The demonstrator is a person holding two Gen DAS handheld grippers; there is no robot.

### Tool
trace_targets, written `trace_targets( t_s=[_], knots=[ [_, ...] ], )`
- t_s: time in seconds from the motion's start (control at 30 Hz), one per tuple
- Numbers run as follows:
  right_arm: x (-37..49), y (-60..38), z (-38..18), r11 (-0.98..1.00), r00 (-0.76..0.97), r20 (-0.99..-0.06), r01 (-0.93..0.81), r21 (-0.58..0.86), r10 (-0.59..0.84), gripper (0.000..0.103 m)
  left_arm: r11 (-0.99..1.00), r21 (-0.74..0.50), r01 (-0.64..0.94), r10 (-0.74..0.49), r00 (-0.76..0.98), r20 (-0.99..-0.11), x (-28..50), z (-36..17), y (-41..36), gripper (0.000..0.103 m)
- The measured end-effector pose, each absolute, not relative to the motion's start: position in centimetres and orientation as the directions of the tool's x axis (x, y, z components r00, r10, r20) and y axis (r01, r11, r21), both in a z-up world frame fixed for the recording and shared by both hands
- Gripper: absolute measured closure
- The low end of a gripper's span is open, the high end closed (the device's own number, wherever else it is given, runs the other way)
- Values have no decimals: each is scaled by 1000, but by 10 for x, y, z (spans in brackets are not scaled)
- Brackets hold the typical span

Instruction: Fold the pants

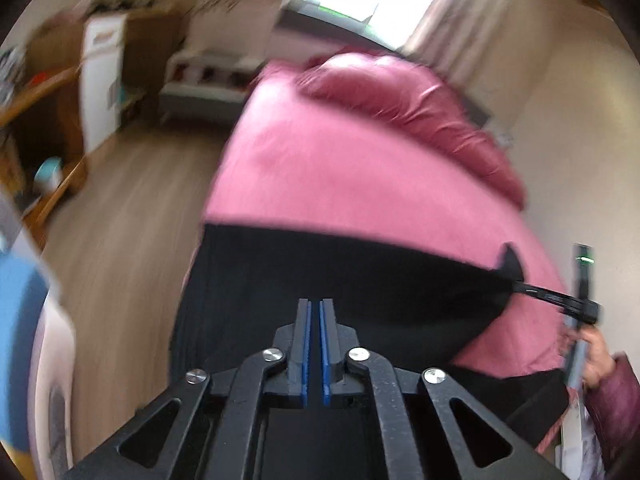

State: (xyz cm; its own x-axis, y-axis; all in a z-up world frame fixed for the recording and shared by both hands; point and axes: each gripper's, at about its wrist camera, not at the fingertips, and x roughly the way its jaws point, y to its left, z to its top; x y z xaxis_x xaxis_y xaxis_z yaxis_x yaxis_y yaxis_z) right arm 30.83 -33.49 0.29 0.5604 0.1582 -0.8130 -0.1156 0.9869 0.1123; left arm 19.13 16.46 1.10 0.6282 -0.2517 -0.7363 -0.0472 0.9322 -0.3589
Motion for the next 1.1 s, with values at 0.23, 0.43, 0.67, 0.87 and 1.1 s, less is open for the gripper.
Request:
trace_targets(
  t_s=[0.23, 0.43, 0.67, 0.87, 1.1],
  knots=[
    [297, -348, -26, 993, 520, -846, -70, 97, 119, 103, 822, -471, -321, -223, 580, -784, 237, -30, 231, 71],
    [302, -344, -34, 992, 500, -859, -111, 65, 113, 103, 841, -409, -354, -168, 549, -819, 296, -42, 246, 54],
    [337, -319, -3, 980, 548, -816, -171, 105, 183, 68, 856, -389, -339, -206, 468, -860, 334, -82, 236, 44],
    [389, -275, 8, 967, 556, -804, -240, 85, 209, 30, 874, -374, -309, -213, 449, -868, 356, -93, 224, 44],
    [432, -217, -32, 883, 356, -915, -470, 0, 189, 35, 939, -284, -195, -165, 471, -867, 363, -88, 204, 84]
  ],
)
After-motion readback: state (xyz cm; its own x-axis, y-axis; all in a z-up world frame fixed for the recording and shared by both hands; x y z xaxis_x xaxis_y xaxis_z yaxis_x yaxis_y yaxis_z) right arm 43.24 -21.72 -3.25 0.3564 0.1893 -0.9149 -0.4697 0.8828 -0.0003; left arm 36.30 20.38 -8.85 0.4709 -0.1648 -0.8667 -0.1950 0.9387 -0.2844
